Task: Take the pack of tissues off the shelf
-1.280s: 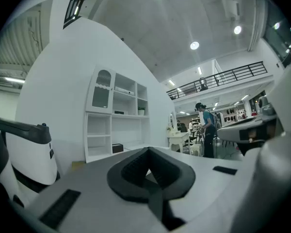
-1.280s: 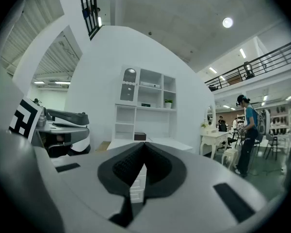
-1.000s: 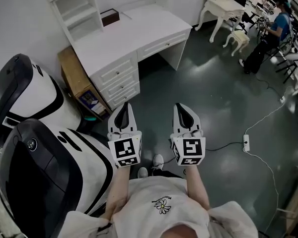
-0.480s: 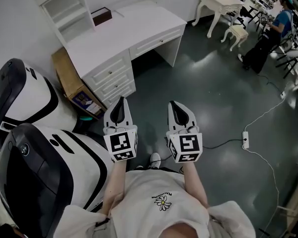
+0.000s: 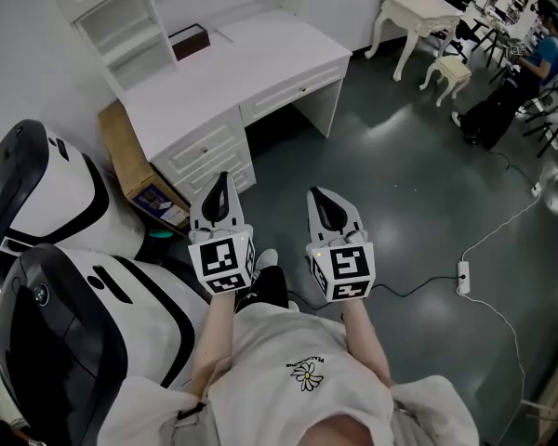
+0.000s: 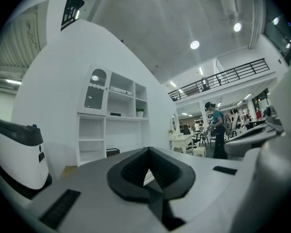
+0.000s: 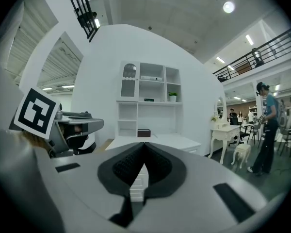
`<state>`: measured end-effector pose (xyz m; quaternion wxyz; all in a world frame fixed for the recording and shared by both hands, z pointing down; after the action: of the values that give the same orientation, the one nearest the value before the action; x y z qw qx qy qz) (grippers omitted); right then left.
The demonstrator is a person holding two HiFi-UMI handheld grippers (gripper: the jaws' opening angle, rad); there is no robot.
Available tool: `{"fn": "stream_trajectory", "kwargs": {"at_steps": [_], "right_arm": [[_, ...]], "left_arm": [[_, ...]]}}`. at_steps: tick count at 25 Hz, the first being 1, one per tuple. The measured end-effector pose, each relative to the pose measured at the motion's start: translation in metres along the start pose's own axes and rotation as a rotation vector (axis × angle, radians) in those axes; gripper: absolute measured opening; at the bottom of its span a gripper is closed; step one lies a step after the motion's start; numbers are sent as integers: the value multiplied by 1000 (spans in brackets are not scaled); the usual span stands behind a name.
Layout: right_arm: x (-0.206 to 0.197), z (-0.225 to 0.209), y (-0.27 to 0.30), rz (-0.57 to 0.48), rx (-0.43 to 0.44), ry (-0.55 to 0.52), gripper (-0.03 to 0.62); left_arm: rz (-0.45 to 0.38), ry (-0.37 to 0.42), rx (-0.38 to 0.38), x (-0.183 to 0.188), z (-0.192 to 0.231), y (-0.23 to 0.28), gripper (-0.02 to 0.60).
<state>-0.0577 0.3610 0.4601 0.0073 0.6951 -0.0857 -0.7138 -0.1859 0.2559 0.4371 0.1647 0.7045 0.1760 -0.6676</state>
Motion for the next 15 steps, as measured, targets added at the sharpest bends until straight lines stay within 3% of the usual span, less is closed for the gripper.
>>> {"fn": "stream_trajectory", "kwargs": {"at_steps": [7, 15], "right_arm": [[5, -37, 43, -36, -8, -8, 3], [27, -99, 129, -46, -22, -102, 3]], "left_arm": [[-60, 19, -20, 12, -7, 67, 0], [-97, -11, -41, 17, -14, 185, 0]]}}
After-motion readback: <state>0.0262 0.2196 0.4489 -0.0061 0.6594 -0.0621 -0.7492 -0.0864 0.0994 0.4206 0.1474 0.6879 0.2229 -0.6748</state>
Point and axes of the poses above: the fingertips, and each gripper's own axes: y forward along the fingers, z to its left, x out of its top, the point moved 1 cm from there along -y, backward along the fingers, and after that the axes turned 12 degrees about x, right-handed, at the moved point
